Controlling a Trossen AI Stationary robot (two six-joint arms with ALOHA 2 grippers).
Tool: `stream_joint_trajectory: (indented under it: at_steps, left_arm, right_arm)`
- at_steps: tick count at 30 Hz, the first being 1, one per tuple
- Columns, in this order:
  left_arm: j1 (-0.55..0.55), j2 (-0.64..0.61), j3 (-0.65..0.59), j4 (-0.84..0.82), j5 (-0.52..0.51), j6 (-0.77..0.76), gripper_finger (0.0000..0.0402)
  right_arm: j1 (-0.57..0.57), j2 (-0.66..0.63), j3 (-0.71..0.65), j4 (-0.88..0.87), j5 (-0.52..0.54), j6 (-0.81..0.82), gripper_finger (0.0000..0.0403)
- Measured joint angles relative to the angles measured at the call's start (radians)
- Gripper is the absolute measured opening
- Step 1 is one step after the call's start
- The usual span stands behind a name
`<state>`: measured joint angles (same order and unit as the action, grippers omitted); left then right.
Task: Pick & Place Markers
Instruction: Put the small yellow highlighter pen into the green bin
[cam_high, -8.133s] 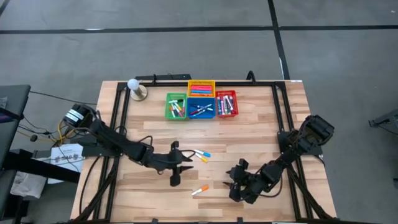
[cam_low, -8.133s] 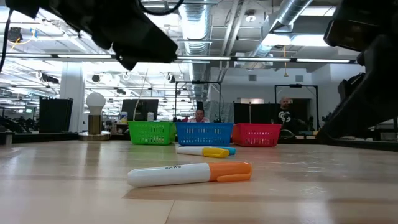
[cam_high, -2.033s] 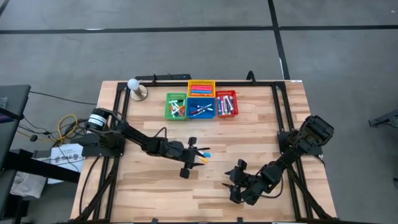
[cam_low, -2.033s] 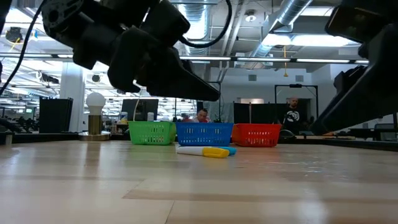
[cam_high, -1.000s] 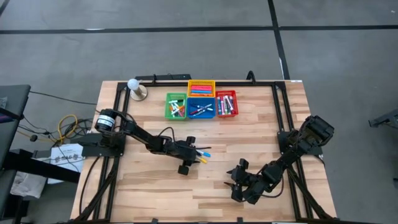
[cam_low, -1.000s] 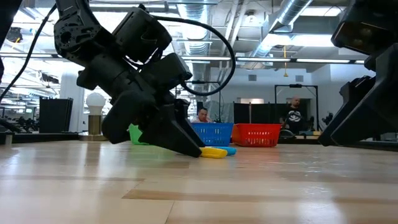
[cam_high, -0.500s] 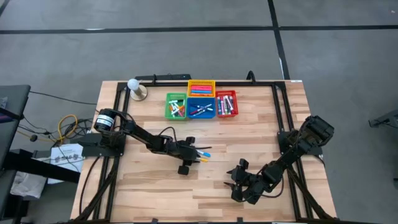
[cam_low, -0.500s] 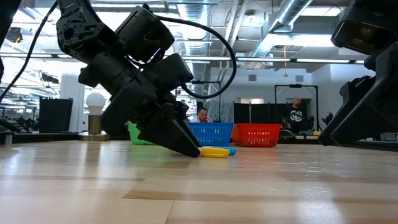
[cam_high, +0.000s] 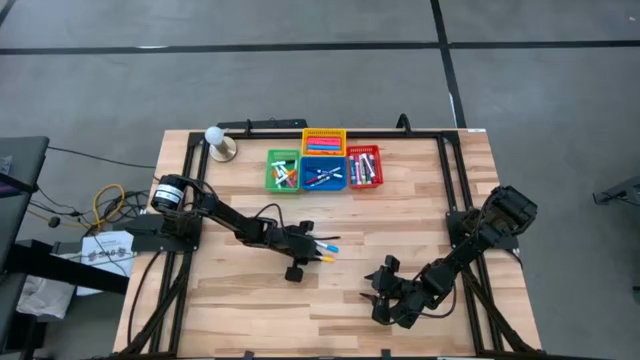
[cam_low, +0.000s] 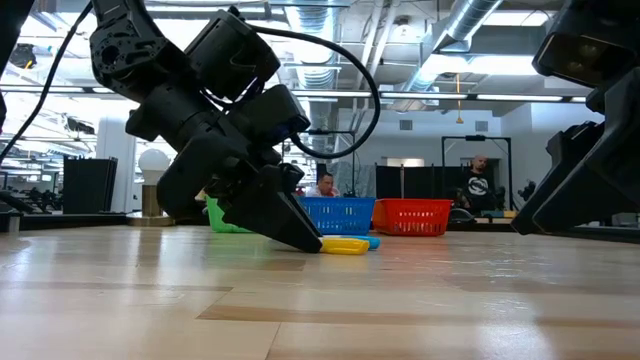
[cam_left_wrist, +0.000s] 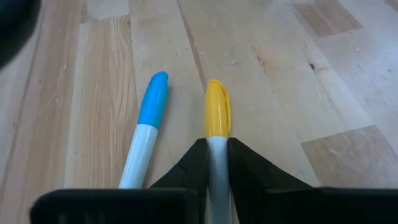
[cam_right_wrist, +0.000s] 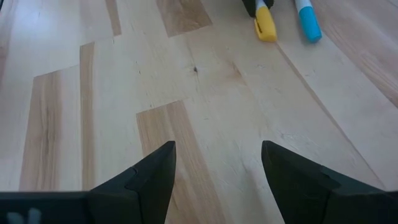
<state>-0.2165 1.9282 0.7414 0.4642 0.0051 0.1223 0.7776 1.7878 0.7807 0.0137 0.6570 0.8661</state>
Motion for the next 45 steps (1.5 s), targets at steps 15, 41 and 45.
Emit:
stream_joint_trajectory:
  at_steps: [15, 41, 45]
  left_arm:
    - [-0.043, -0.184, -0.006, -0.002, 0.030, 0.001, 0.0049]
    - [0.183, -0.720, -0.197, -0.162, -0.611, -0.070, 0.0054]
    - [0.276, -0.751, -0.270, -0.157, -0.613, -0.174, 0.0051]
  right_arm:
    - [0.000, 0.000, 0.000, 0.017, -0.002, -0.003, 0.0226]
    - [0.000, 0.000, 0.000, 0.017, 0.001, -0.002, 0.0226]
    - [0.000, 0.000, 0.000, 0.017, 0.002, -0.003, 0.0226]
